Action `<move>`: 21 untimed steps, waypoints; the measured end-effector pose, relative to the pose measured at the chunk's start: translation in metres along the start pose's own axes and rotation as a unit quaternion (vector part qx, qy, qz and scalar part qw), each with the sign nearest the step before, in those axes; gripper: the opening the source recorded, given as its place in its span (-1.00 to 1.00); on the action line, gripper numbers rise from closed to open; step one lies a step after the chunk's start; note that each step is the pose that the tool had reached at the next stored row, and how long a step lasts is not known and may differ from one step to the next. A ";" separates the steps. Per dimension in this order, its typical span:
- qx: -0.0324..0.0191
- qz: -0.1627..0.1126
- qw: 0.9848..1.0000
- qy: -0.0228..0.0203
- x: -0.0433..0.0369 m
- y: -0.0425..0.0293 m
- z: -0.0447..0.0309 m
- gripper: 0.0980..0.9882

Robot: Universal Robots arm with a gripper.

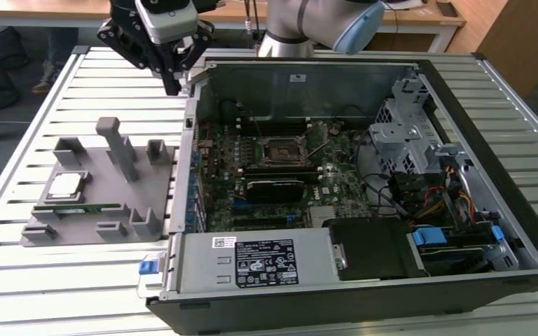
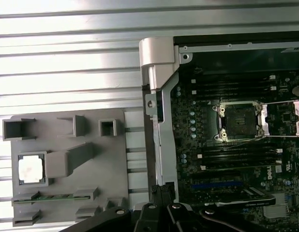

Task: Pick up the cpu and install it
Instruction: 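Reach for the cpu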

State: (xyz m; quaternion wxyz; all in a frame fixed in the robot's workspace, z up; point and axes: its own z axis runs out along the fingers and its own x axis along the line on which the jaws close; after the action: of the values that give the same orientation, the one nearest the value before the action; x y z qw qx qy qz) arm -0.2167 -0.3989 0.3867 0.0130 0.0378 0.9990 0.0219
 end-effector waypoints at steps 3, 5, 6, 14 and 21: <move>0.000 0.000 1.000 0.000 0.0031 -0.0002 0.0001 -0.97; 0.000 0.000 1.000 0.000 0.0047 -0.0004 0.0001 -0.97; 0.000 0.000 1.000 0.000 0.0056 -0.0004 0.0001 -0.97; 0.000 0.000 1.000 0.000 0.0141 -0.0010 0.0003 -0.97; 0.000 0.000 1.000 0.000 0.0235 -0.0017 0.0005 -0.97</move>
State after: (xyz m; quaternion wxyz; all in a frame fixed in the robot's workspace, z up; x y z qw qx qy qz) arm -0.2403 -0.3988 0.3855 0.0127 0.0379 0.9990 0.0219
